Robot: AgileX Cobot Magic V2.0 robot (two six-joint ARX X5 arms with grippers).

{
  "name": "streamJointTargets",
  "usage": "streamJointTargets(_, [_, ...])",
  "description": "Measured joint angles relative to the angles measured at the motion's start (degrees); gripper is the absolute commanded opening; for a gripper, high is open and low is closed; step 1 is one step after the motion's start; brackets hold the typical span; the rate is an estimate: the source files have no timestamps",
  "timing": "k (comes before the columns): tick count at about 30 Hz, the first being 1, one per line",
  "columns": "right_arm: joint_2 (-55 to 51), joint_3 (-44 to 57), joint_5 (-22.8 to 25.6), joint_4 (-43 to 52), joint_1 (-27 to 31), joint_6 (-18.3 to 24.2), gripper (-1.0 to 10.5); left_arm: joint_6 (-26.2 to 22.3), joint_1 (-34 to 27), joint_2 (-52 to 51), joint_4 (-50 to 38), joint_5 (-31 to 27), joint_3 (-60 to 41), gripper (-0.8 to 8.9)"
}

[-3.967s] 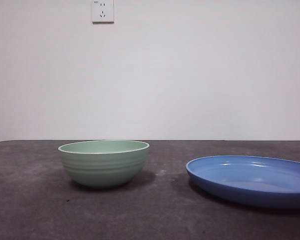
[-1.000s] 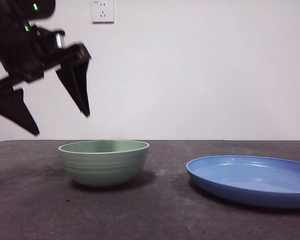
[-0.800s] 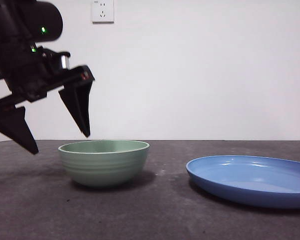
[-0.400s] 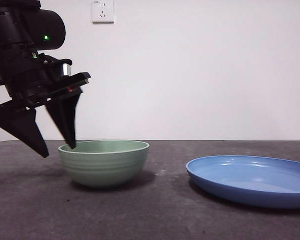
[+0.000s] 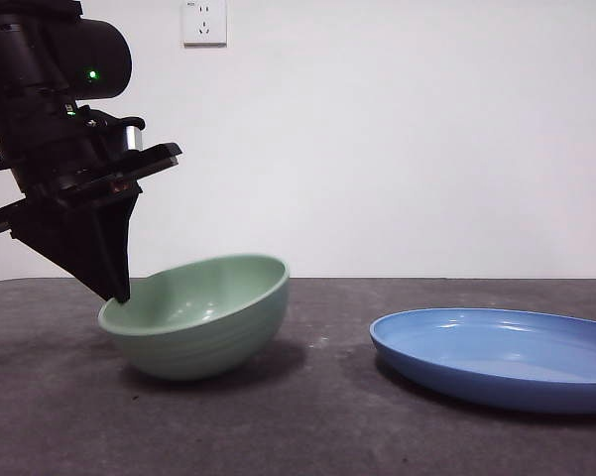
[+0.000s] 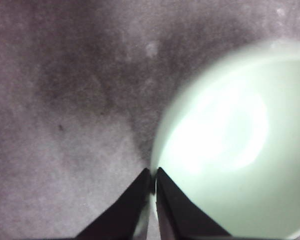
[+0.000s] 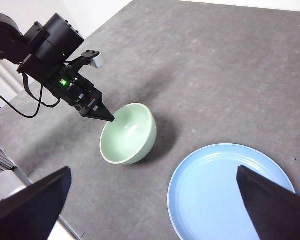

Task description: Place the green bowl on the blue plate

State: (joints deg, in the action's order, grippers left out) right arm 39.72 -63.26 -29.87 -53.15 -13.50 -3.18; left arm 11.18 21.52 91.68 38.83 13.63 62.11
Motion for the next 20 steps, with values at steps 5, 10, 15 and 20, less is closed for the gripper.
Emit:
streamJointTargets(5, [0.0,0.0,0.0,0.0,0.0,0.0,6.3,0.09,0.0,0.02,-0.07,0.0,0.0,0.14])
streamJointTargets(10, [0.02,0.0,-0.02,0.0,0.0,0.0,6.3,0.31,0.0,0.2,1.86,0.0,1.38,0.15])
streamJointTargets(15, [0.02,0.0,0.0,0.0,0.0,0.0,6.3,0.94,0.42,0.96,10.01,-0.04,9.73,0.15])
streamJointTargets(20, [0.0,0.0,0.0,-0.02,0.0,0.0,6.3,1.18,3.17,4.87,18.6,-0.09,22.8,0.15])
